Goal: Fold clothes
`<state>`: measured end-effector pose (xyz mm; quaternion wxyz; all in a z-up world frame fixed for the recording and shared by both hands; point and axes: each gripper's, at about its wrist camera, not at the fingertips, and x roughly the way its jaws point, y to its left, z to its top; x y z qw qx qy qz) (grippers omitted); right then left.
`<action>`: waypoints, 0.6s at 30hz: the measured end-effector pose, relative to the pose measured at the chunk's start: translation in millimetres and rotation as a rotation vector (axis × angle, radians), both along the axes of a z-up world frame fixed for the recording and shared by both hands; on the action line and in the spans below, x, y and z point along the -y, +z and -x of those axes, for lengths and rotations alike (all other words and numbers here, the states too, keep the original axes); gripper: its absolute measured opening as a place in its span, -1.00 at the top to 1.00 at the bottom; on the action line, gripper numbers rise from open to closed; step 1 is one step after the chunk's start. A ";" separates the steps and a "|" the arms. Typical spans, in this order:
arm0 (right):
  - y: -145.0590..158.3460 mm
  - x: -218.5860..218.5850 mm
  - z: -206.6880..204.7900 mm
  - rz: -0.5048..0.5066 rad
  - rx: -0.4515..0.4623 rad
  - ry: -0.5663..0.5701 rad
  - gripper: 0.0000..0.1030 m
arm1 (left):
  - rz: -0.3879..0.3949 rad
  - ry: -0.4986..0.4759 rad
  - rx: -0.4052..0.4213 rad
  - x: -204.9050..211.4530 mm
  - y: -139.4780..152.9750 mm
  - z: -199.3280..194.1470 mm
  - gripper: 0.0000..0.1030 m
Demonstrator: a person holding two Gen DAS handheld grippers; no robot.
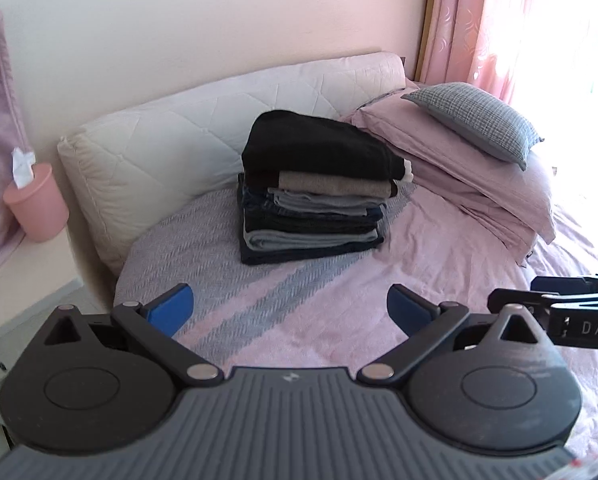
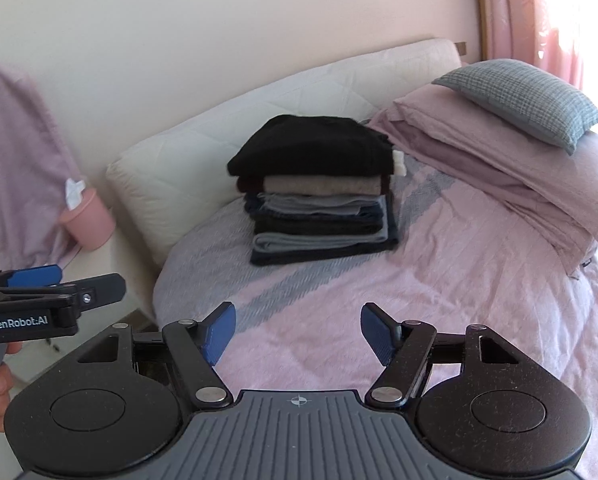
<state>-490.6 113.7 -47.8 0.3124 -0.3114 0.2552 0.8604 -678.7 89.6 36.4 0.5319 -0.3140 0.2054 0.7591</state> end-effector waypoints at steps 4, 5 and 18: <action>-1.5 5.8 -1.1 -0.005 0.005 0.020 -0.29 | 0.006 0.008 0.012 9.1 -3.3 -4.7 -0.97; -1.9 6.2 -1.1 -0.004 0.005 0.024 -0.29 | 0.006 0.011 0.014 11.4 -4.1 -5.9 -0.97; -5.3 7.6 2.6 -0.003 0.009 0.057 -0.29 | 0.016 0.034 0.000 15.5 -5.7 -9.3 -0.97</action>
